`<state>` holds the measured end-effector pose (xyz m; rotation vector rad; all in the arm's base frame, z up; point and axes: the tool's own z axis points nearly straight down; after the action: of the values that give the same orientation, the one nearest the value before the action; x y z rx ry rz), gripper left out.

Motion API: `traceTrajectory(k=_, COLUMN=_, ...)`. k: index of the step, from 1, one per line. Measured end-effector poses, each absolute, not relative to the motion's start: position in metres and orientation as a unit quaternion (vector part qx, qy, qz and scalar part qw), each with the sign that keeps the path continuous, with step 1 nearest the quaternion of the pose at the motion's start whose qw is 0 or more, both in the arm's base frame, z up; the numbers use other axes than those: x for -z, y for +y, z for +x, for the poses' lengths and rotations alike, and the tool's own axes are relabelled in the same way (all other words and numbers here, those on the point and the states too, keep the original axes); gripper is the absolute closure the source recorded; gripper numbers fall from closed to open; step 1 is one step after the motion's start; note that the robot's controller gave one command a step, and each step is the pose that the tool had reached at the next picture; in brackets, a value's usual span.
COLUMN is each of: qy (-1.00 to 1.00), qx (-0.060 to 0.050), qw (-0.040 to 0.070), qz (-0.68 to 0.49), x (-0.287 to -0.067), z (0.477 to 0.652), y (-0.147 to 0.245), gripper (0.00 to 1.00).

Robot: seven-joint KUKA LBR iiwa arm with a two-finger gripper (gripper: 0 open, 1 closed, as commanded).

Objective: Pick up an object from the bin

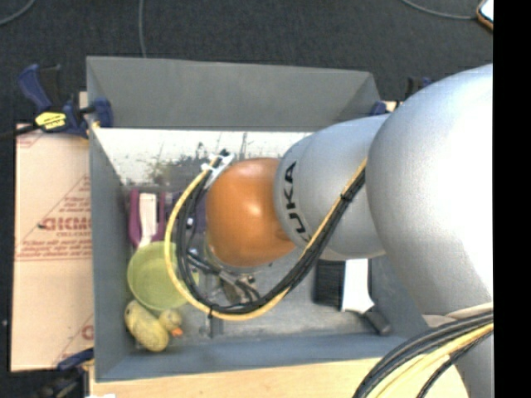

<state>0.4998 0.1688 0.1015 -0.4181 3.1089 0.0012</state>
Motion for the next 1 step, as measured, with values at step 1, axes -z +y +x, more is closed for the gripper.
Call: traceTrajectory(k=1, qy=0.987, qx=0.000, qw=0.006, qz=-0.161, x=-0.1606, z=0.4809, y=0.1990, gripper=0.00)
